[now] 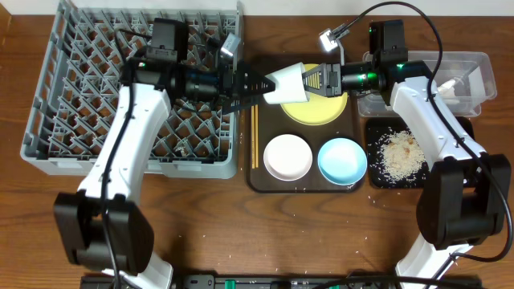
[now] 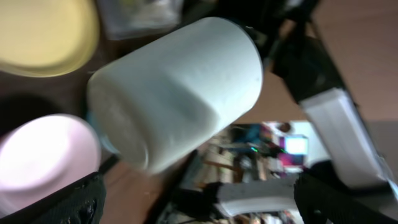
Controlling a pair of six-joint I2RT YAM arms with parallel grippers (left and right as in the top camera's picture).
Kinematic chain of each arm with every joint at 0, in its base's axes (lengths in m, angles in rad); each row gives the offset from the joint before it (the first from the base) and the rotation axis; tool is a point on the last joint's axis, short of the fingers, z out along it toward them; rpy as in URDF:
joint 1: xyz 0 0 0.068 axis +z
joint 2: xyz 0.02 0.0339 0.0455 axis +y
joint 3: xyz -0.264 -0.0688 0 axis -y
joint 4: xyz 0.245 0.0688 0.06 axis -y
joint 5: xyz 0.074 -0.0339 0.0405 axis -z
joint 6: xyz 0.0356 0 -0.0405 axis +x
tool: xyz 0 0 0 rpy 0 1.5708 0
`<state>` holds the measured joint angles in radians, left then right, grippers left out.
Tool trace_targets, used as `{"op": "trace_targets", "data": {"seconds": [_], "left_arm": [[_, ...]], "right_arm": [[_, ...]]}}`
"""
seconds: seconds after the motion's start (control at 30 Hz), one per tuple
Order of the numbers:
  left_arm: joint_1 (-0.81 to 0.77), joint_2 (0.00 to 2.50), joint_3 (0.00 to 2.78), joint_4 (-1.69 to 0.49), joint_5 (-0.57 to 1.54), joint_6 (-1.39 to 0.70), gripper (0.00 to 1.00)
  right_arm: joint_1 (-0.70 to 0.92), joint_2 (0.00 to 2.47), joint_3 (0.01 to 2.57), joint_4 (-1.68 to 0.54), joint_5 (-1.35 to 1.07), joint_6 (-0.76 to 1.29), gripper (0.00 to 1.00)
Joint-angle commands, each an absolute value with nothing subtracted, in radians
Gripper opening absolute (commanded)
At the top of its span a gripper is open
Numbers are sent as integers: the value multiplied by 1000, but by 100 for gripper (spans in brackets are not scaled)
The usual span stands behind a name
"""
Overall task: Sort waste into correct bins and load items into the dishwasher
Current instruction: 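Hand the white cup from the right gripper to the left gripper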
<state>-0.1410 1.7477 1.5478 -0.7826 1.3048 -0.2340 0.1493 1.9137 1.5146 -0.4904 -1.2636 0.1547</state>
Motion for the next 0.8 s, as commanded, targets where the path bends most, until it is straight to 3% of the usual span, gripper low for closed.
{"op": "trace_targets", "data": {"seconds": [0.0,0.57,0.77], "left_arm": [[-138,1782,1542,-764,1485,-199,98],[-139,1794,1542,-749,1512,-199,98],[-139,1794,1542,-745,1541,-199,99]], "right_arm": [[171,1903,1523,-455,-1384,126,1],[236,1904,1523,-315,-1409,187,1],[281,1904,1523,-291,-1306,250,1]]}}
